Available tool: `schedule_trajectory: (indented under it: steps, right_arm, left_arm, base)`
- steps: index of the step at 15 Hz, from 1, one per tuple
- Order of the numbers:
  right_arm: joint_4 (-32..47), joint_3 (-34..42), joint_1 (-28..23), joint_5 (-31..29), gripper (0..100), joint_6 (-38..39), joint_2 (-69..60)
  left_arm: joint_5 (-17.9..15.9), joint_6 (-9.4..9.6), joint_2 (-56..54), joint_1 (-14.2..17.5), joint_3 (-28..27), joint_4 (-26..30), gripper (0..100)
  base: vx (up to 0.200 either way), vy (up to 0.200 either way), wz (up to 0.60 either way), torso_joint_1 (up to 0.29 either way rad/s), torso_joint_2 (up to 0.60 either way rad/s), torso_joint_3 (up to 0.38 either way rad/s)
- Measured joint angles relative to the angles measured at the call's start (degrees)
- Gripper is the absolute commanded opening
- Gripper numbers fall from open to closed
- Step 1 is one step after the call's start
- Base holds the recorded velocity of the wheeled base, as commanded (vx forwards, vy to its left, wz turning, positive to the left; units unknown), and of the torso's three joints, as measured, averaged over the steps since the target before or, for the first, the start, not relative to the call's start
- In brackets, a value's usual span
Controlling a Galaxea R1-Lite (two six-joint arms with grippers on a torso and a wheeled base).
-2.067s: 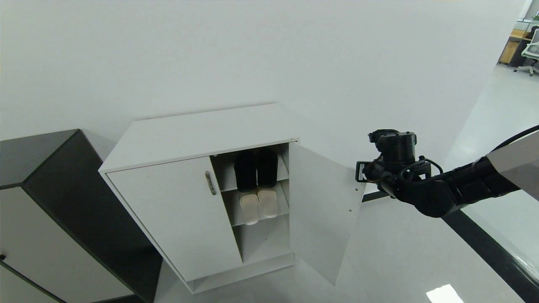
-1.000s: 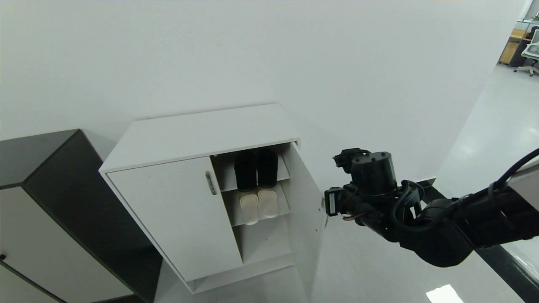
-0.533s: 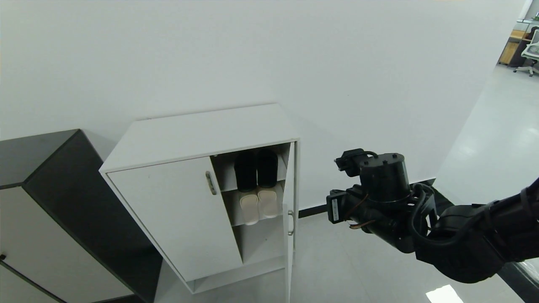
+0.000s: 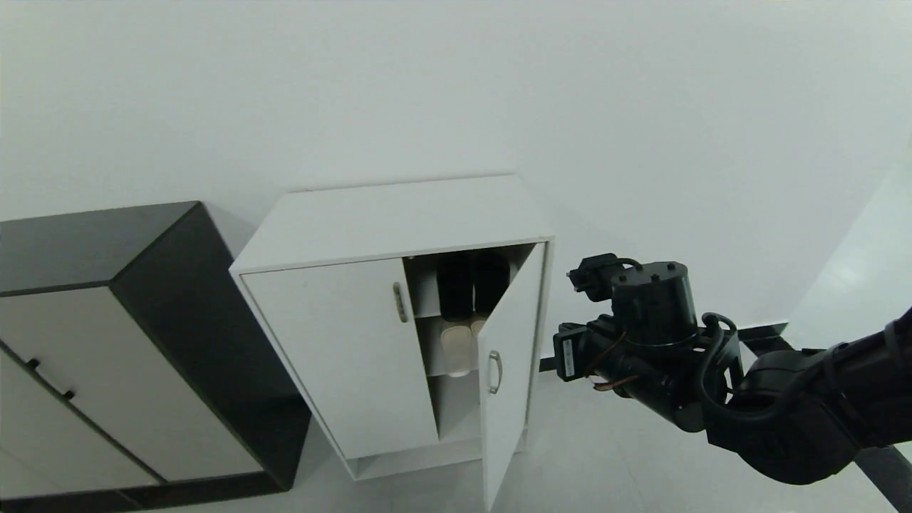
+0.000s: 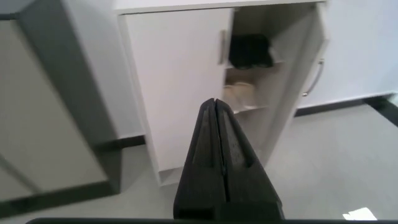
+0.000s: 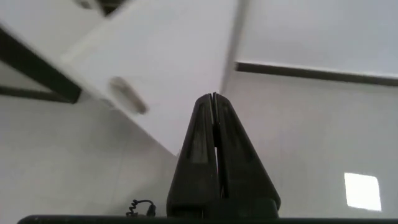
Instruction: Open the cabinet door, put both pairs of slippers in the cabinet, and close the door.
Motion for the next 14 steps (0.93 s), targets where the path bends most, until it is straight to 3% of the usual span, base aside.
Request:
schedule_trajectory:
  steps: [2,10,14]
  right_arm:
    - [-0.04,0.20,-0.02,0.05,0,-0.02,0.02]
    - [-6.80,4.28,-0.61,-0.22,0,-4.64,-0.74]
    - [-1.78,6.40,-2.56,0.05,0,-5.96,-2.54]
  left_arm:
    - [0.00,0.00,0.00,0.00,0.00,-0.02,0]
    - [0.02,0.00,0.00,0.00,0.00,-0.02,0]
    - [0.00,0.00,0.00,0.00,0.00,-0.02,0]
  base:
    - [0.000,0.000,0.60,0.000,0.00,0.002]
    - [0.000,0.000,0.00,0.000,0.00,0.000]
    - [0.000,0.000,0.00,0.000,0.00,0.000]
